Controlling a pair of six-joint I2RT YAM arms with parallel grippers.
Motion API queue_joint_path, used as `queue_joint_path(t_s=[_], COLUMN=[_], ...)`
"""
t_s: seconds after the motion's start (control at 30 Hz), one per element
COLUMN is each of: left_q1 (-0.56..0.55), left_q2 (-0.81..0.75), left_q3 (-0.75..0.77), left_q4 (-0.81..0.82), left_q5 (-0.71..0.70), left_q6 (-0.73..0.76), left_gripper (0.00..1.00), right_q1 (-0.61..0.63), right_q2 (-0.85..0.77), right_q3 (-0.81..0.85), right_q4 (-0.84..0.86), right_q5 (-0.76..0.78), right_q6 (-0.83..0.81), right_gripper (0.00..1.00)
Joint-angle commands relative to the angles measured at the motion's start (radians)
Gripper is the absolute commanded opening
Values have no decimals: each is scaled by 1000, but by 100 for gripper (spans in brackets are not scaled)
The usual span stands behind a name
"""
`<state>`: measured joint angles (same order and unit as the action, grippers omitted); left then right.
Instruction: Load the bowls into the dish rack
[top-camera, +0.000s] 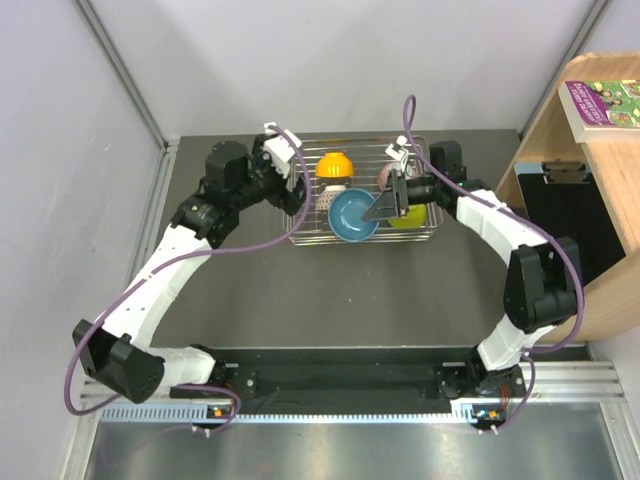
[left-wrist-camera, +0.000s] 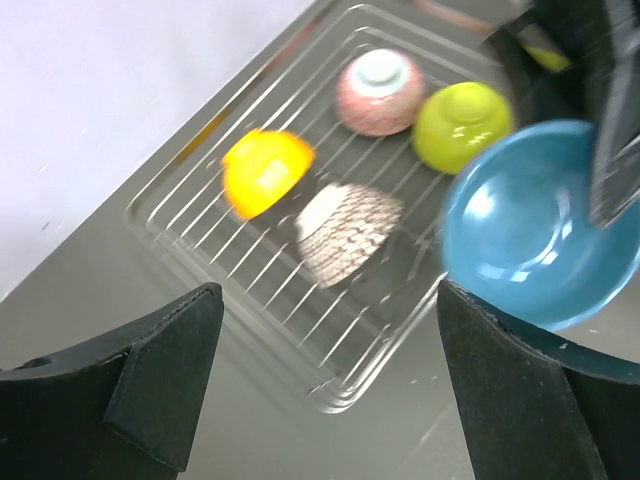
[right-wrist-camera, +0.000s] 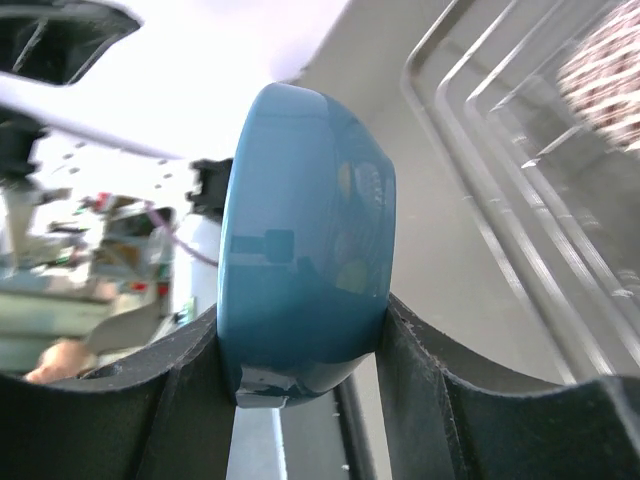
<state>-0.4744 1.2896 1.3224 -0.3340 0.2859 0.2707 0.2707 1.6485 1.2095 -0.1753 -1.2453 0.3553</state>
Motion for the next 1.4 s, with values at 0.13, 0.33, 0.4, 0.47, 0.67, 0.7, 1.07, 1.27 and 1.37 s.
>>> queue_joint_path(t_s=[0.13,0.33,0.4,0.47,0.67,0.7,1.07,1.27,1.37], left_q1=[167,203,210,223,246,247,257,266,269], left_q2=[-38,-116,-131,-157,-219,-231,-288,-314,-328], left_q3=[-110,-218,-244,-268,-318,-322,-402,-420,-428], left_q4=[47,52,46,43,32,30,24,18,21], left_q5=[78,78,79,81,79,72,-2,-19,-51], left_q6=[-14,-8,-7,-10,-11,-10,-27,-27,-33], left_gripper=[92,93,93,93,93,93,93,93,93], right_q1=[-36,-38,-37,-39,-33,-31,42,127,160], right_q2=[11,43,56,63,94,103,169,194,209], right_q3=[257,341,363,380,427,438,496,499,512], right_q4=[-315,-398,-423,-420,-423,-423,-417,-383,-372], right_q5=[236,463,568,651,812,829,1108,1250,1323], right_q6=[-291,-383,-415,-435,-475,-481,-544,-581,-595], right_gripper=[0,0,0,0,0,0,0,0,0])
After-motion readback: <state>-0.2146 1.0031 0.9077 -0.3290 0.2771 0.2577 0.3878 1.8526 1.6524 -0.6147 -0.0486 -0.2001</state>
